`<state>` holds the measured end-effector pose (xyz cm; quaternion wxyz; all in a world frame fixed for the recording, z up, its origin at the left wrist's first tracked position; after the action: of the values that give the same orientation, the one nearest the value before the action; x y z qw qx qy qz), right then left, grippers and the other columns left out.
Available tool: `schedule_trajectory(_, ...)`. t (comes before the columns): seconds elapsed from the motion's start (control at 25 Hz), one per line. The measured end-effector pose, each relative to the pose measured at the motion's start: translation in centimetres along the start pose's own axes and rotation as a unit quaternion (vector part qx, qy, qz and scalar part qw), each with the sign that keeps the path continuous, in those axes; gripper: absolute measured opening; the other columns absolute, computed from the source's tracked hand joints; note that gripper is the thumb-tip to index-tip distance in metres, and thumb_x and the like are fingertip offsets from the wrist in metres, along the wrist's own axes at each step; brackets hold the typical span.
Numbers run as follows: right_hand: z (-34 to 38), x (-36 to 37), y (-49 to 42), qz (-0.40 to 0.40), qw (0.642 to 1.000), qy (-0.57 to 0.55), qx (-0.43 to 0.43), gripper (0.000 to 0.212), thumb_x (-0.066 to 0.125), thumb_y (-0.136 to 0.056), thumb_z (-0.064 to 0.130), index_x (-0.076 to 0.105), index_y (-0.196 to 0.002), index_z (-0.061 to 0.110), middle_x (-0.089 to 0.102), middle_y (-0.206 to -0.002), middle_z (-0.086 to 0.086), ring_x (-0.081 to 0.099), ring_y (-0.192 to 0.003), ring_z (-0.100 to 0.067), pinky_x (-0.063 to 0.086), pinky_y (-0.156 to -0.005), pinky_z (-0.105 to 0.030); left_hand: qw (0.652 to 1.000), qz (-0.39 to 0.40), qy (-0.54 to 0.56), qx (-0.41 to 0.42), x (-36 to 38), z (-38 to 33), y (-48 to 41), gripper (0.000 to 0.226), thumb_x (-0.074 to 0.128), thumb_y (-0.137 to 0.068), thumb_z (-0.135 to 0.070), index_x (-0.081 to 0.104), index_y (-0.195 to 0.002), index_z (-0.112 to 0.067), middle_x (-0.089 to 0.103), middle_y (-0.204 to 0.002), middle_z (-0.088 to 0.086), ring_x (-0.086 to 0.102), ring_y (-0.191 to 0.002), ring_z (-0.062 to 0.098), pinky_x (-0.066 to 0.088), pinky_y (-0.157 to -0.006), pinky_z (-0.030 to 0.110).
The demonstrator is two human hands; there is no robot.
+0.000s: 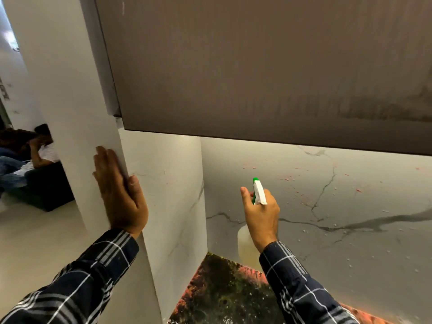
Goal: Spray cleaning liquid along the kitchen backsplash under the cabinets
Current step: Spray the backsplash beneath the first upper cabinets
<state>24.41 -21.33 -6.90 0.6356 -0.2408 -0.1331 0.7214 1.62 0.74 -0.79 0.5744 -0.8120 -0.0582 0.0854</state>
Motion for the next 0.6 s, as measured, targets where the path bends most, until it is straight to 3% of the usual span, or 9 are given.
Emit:
schedule_trajectory(0.12,-0.3,0.0,-0.7,0.015,0.999,-0.004,0.041,0.034,0.066,-0.093,0.045,0.063,-0.081,0.013,0.052,-0.061,0.001,0.043,-0.054,-0.017,0.034,-0.046,-0.027,1.0,0.002,-0.018,0.02,-0.2,-0.3,0.0,0.06,0.03,-0.11,-0.025,0.015,-0.162,0.0,0.011,-0.171,0.022,0.01,-0.159,0.04,0.013,-0.125,0.066)
schedule_trajectory(0.2,-0.5,-0.2,-0.7,0.004,0.999,0.011,0.045,0.035,0.066,-0.091,0.048,0.061,-0.078,0.016,0.055,-0.064,0.001,0.046,-0.055,-0.017,0.036,-0.048,-0.027,0.992,0.012,-0.047,0.113,-0.1,-2.5,-0.6,0.062,0.029,-0.111,-0.031,0.006,-0.166,-0.012,0.003,-0.173,0.014,0.006,-0.16,0.035,0.012,-0.125,0.067)
schedule_trajectory(0.28,-0.1,-0.7,-0.8,-0.021,0.999,0.026,0.042,0.034,0.066,-0.091,0.049,0.058,-0.077,0.019,0.057,-0.067,0.001,0.049,-0.057,-0.015,0.038,-0.049,-0.026,0.974,0.019,-0.052,0.22,0.7,-6.9,-2.2,0.068,0.032,-0.109,-0.038,-0.002,-0.166,-0.02,-0.006,-0.173,0.004,0.001,-0.161,0.027,0.006,-0.128,0.061)
schedule_trajectory(0.36,0.2,-0.8,-1.0,-0.022,0.997,0.016,0.07,0.032,0.066,-0.092,0.047,0.06,-0.075,0.02,0.059,-0.065,0.001,0.052,-0.056,-0.016,0.041,-0.048,-0.027,0.96,0.016,-0.041,0.277,1.9,-11.8,-4.0,0.07,0.038,-0.107,-0.04,0.007,-0.166,-0.018,0.001,-0.174,0.005,0.005,-0.161,0.028,0.004,-0.128,0.054)
schedule_trajectory(0.48,1.2,-0.8,-1.2,-0.024,0.997,0.052,0.054,0.032,0.066,-0.091,0.045,0.06,-0.073,0.02,0.06,-0.064,0.001,0.054,-0.057,-0.018,0.045,-0.05,-0.03,0.961,-0.021,-0.016,0.276,3.2,-15.2,-4.9,0.063,0.055,-0.099,-0.034,0.03,-0.154,-0.017,0.024,-0.163,0.013,0.017,-0.153,0.033,0.01,-0.126,0.051)
schedule_trajectory(0.6,2.1,-1.3,-1.9,-0.034,0.996,0.076,0.027,0.034,0.067,-0.09,0.047,0.062,-0.077,0.016,0.061,-0.065,0.0,0.055,-0.059,-0.018,0.046,-0.053,-0.03,0.959,-0.073,-0.004,0.274,3.8,-14.8,-4.4,0.076,0.065,-0.09,-0.02,0.025,-0.155,-0.019,0.027,-0.161,0.013,0.019,-0.153,0.031,0.014,-0.127,0.053)
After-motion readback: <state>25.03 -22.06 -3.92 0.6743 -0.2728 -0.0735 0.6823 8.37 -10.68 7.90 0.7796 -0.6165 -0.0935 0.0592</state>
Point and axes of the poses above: each hand's wrist, its own y-axis away from the middle knuckle, its own x-axis out of the palm, z = x × y, the point moved 4 cm from there along -y, towards the middle knuckle
